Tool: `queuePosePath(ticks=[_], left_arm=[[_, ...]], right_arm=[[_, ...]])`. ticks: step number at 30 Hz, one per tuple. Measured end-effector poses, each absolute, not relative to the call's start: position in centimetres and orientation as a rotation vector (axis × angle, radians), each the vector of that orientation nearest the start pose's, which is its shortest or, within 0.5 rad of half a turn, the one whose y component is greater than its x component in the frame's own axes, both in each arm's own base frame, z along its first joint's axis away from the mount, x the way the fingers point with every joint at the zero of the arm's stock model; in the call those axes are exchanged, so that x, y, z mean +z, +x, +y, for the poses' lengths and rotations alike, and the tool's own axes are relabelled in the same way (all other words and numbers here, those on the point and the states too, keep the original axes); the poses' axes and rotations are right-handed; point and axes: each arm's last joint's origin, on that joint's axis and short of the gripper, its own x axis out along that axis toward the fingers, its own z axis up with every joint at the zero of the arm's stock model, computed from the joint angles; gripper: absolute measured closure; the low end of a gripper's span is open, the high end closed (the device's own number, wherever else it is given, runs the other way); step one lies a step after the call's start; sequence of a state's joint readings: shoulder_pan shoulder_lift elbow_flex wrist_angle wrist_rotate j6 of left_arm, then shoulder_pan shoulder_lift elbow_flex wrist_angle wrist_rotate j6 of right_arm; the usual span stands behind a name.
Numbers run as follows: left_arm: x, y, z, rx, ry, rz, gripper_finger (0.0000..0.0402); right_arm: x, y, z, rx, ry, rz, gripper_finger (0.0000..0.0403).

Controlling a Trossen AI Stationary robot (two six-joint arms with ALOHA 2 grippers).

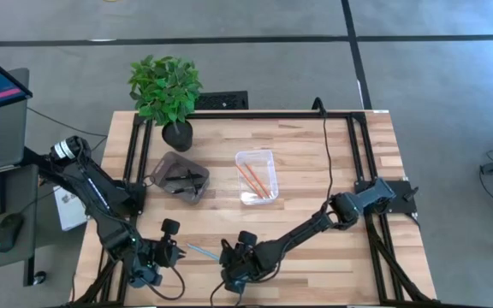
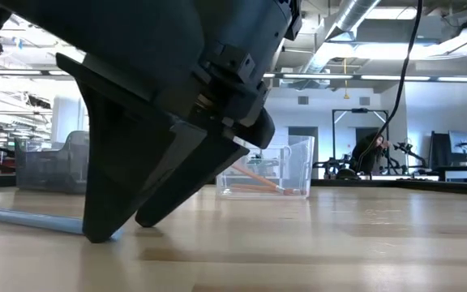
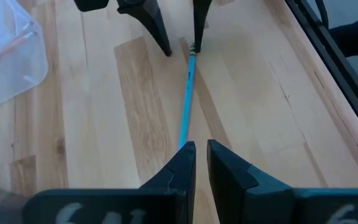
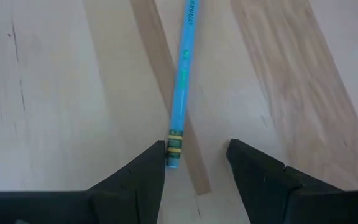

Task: Sort pens & pencils
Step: Put the blue pencil into the white bin

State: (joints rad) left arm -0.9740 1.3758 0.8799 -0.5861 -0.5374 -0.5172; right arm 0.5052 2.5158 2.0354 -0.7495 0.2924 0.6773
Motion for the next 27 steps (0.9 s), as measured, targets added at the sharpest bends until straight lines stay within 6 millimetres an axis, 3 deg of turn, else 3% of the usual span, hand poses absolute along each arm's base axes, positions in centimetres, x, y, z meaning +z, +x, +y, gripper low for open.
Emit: queuePosePath(ticks=[7,21,27], left_arm=[[21.7,15.9,-20.2,-0.159,0.255,0.849,0.037],[21.7,15.9,-20.2,-0.17,0.278,0.848,0.037],[21.7,15.9,-20.2,-0.17,0.278,0.848,0.037]], right_arm=[[10.8,45.4,23.6,-0.204,0.139,1.119,0.0198],[10.8,44.9,24.9,-0.159,0.077,1.088,0.0199],[10.8,45.0,24.4,-0.176,0.135,1.122,0.0238]])
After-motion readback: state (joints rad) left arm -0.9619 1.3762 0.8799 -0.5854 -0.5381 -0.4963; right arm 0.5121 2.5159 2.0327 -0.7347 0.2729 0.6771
